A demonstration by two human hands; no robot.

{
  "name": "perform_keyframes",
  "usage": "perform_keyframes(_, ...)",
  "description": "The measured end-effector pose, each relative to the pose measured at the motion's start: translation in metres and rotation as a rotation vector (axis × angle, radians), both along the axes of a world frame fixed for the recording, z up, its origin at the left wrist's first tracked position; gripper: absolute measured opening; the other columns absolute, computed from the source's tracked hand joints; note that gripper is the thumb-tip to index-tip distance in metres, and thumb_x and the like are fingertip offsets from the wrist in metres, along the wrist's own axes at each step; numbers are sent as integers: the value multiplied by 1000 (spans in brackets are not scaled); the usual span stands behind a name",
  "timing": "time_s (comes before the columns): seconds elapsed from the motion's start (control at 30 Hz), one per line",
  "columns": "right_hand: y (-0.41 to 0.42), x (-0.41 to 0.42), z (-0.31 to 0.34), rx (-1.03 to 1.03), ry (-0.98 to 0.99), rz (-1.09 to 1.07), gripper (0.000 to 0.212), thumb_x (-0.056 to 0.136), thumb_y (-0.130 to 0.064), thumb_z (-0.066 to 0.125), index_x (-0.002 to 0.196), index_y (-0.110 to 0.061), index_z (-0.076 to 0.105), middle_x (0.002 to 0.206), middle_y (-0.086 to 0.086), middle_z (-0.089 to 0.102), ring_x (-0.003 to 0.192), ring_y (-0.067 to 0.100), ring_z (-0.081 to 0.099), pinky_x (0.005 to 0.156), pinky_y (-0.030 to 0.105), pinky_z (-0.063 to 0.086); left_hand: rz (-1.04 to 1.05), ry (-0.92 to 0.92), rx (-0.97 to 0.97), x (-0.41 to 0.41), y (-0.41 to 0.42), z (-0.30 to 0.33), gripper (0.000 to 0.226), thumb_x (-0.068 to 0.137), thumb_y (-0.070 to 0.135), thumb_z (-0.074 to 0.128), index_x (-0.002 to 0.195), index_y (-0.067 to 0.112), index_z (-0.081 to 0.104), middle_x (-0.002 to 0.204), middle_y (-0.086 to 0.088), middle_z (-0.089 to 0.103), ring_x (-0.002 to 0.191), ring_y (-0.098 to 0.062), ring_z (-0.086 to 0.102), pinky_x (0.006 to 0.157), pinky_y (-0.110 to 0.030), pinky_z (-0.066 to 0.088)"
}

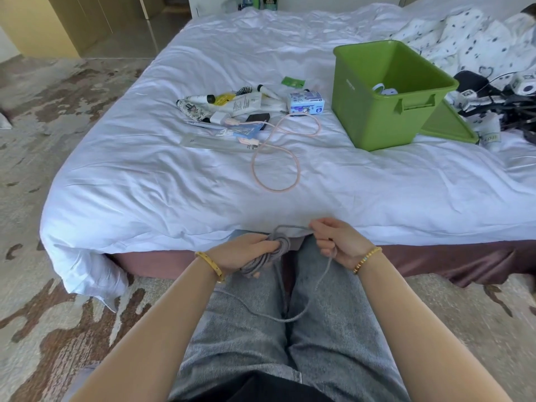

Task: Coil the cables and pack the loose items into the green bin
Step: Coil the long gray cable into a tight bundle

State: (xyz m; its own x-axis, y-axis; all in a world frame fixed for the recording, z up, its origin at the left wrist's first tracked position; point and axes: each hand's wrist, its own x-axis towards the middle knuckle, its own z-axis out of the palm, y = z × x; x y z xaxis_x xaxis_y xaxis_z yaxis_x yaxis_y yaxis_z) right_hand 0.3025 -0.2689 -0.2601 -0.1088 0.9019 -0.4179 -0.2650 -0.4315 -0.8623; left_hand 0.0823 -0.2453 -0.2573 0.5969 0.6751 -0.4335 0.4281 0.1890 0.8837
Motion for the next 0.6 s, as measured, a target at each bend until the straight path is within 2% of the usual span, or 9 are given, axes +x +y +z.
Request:
perform_keyframes(0.1, 1, -12, -1, -2, -29, 4, 17, 94, -17, 50, 78, -12, 52, 44, -12, 33, 35, 0, 26, 32, 11, 23, 237, -330, -123, 3, 0, -2, 24, 98, 26, 42, 81, 14, 54, 63, 0, 55, 48, -7, 52, 46, -19, 43)
perform_keyframes(0.17, 2, -22, -1, 13, -72, -5, 21, 95, -22, 50, 78, -11, 54, 44, -12, 30, 35, 1, 23, 32, 12, 18, 452, -529, -237, 6, 0, -1, 20, 97, 26, 42, 85, 16, 55, 67, 0, 58, 53, -7, 57, 50, -22, 51)
perform_keyframes(0.27, 0, -35, -2, 28, -124, 52, 28, 96, -29, 46, 75, -12, 54, 41, -12, 25, 33, 2, 18, 32, 12, 15, 757, -722, -280, 12, 8, 2, 22, 96, 29, 45, 88, 15, 60, 73, 2, 63, 69, -7, 62, 62, -25, 57)
perform_keyframes(0.37, -6, -45, -3, 7, -111, 142, 35, 97, -34, 43, 71, -13, 53, 40, -12, 25, 32, 1, 18, 31, 12, 15, 898, -796, -290, 18, 16, 9, 29, 98, 36, 39, 94, 14, 58, 89, -1, 63, 85, -16, 62, 77, -29, 52)
perform_keyframes(0.43, -9, -50, -4, -10, -117, 165, 36, 96, -36, 44, 69, -13, 52, 40, -12, 25, 32, 2, 18, 31, 11, 14, 892, -780, -274, 23, 17, 12, 29, 99, 39, 35, 100, 16, 53, 93, -1, 64, 83, -20, 67, 78, -31, 51)
perform_keyframes(0.53, -13, -54, -7, -34, -148, 209, 38, 96, -38, 44, 69, -13, 55, 41, -11, 24, 33, 2, 17, 32, 12, 14, 917, -696, -249, 30, 15, 11, 27, 99, 39, 33, 101, 16, 48, 82, -4, 64, 59, -17, 69, 58, -27, 56)
perform_keyframes(0.6, -18, -58, -10, -29, -209, 294, 38, 96, -37, 43, 73, -13, 60, 41, -12, 25, 34, 3, 17, 33, 12, 15, 957, -626, -279, 33, 14, 7, 27, 98, 38, 37, 94, 14, 48, 64, -2, 57, 40, -11, 56, 45, -23, 51)
